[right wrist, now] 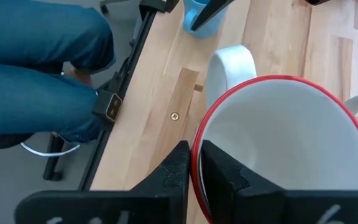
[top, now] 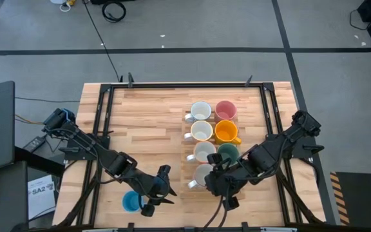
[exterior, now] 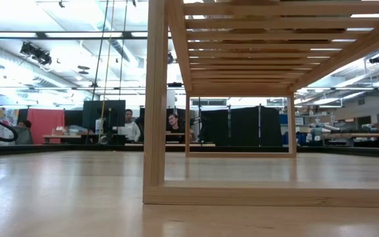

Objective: Place coffee mugs
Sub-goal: Put the gray patterned mug on the shelf

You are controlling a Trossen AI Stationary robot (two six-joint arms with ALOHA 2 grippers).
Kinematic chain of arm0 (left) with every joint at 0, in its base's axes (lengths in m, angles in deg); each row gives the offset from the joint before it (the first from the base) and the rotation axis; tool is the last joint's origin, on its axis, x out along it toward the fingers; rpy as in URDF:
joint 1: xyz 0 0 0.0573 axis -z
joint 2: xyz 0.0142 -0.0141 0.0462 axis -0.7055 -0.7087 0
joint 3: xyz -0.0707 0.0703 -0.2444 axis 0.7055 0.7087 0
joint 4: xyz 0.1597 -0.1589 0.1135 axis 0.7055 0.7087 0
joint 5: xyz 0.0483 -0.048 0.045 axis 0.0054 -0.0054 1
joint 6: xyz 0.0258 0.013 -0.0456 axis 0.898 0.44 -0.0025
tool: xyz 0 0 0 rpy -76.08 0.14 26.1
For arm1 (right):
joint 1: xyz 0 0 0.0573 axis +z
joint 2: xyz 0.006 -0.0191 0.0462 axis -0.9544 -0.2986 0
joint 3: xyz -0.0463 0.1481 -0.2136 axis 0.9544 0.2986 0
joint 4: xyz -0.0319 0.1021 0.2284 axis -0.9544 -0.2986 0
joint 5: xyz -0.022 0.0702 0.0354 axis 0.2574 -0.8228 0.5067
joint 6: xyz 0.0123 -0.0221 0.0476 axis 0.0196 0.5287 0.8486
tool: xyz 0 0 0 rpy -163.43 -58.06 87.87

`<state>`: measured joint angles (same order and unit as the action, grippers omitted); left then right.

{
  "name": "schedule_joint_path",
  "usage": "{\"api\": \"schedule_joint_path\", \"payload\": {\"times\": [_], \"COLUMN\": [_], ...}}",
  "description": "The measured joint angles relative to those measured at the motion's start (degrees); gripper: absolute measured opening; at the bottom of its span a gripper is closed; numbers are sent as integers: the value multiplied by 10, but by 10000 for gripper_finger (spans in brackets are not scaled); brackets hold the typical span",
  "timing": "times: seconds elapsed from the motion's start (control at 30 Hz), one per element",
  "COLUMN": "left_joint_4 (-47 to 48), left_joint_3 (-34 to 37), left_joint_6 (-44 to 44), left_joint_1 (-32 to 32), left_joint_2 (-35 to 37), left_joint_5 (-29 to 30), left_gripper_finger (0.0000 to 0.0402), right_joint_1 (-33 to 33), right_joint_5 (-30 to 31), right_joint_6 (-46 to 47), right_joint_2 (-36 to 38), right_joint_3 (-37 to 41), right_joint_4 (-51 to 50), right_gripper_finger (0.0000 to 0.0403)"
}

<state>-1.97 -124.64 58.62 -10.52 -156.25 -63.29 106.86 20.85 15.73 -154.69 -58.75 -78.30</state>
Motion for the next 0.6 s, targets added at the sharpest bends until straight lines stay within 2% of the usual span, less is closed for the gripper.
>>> {"api": "schedule_joint_path", "payload": {"times": [0.6], "left_joint_4": [0], "left_joint_3": [0], "left_joint_6": [0], "left_joint_1": [0], "left_joint_2": [0], "left_joint_5": [0], "left_gripper_finger": [139], "right_joint_1": [-11], "right_joint_5": [-18], "right_joint_6": [0], "right_joint_2": [0], "right_joint_3": [0], "right_joint_4": [10], "right_gripper_finger": [60]}}
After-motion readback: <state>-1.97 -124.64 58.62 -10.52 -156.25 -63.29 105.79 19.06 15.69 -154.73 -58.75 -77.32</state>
